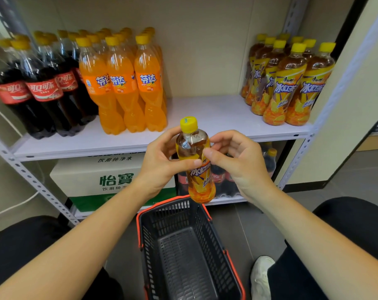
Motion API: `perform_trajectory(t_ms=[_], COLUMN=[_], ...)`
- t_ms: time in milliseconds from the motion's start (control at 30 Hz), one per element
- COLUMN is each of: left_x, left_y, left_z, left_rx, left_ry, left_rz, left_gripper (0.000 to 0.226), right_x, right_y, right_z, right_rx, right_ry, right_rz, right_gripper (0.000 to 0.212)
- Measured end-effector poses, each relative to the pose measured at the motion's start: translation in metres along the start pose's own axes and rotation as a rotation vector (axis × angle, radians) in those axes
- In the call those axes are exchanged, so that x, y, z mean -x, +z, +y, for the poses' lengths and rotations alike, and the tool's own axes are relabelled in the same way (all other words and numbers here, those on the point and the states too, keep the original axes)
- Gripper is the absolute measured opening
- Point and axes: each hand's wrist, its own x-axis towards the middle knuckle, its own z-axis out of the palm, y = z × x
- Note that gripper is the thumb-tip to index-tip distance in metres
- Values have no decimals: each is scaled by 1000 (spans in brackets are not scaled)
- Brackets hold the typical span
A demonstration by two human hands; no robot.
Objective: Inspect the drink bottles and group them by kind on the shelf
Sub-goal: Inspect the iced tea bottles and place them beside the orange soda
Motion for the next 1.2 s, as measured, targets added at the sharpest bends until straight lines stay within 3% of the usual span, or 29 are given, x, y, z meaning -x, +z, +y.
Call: perform_trajectory(t_ms=[133, 300, 600, 1033, 1200], left_x=[3, 5, 6, 8, 18], left_y=[6, 6, 7, 1, -1], left_z=[2, 4, 7, 1, -18], left_rx=[-50, -136, -260, 41, 5], left_ry=[25, 79, 240, -79, -198], left_rz=[19, 35, 50, 52, 19], left_gripper=[82, 79, 80, 80, 74], right_x=[-2, -2, 1, 0, 5], right_y=[4, -1, -1, -3, -12], right_z=[6, 10, 8, 12, 23], right_rx=[77, 47, 64, -117, -137], right_ry=[-13, 7, -13, 80, 211], right_rz=[52, -2, 11, -39, -54], right_gripper=[30, 21, 28, 20, 15])
